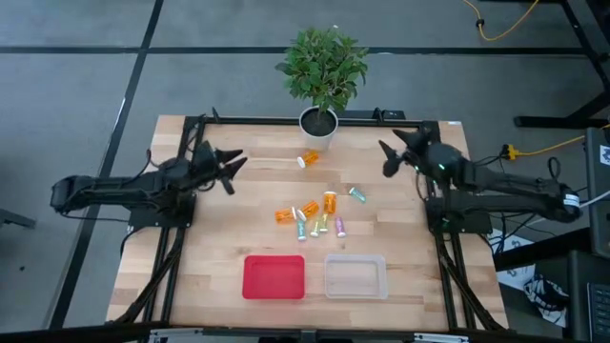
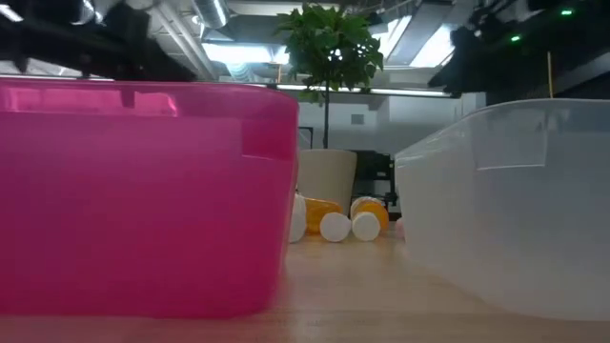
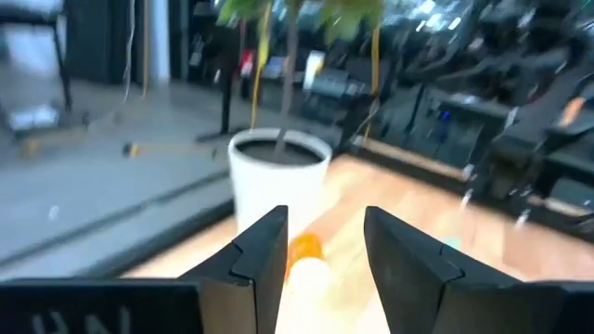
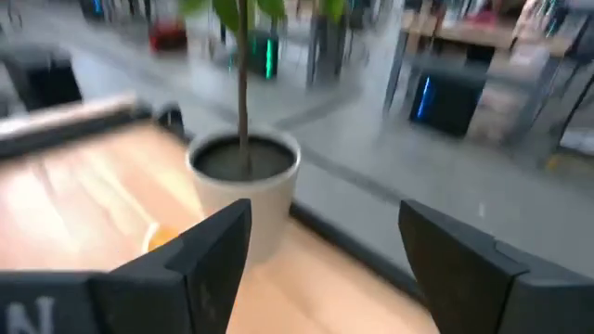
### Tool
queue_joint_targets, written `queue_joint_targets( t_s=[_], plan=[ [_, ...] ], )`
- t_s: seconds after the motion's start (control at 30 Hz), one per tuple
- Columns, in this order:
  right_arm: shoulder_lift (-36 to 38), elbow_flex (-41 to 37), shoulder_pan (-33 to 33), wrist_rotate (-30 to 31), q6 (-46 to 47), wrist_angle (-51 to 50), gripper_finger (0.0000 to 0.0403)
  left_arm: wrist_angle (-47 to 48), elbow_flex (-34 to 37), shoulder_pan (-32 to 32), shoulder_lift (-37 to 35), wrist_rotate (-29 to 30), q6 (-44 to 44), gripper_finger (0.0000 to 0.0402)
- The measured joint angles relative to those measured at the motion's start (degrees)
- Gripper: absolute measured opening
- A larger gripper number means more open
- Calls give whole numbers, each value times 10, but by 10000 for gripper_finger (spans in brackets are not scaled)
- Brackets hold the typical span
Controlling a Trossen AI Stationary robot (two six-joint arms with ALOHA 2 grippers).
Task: Pick and place medicine bottles into bin by pill shape (circle, oval)
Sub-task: Put the bottom left large orange pill bottle into the red bin
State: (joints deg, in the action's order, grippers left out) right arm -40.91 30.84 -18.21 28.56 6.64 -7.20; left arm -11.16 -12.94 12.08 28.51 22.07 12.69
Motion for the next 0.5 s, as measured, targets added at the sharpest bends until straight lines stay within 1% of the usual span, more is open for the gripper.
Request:
queue_joint_targets(
  t_s=[0.1, 0.2, 0.27, 0.37, 0.5],
  plan=[
    [-78, 51, -55, -94, -3, -54, 276, 34, -33, 44, 68, -50, 35, 129],
    [-146, 93, -92, -170, -34, -77, 276, 35, -62, 79, 142, -110, 28, 124],
    [-185, 114, -109, -209, -55, -80, 276, 36, -85, 96, 187, -135, 20, 122],
    [-231, 137, -126, -244, -73, -81, 276, 34, -123, 117, 247, -167, 19, 122],
    [-274, 150, -146, -253, -98, -81, 276, 34, -162, 137, 314, -211, -2, 122]
  ],
)
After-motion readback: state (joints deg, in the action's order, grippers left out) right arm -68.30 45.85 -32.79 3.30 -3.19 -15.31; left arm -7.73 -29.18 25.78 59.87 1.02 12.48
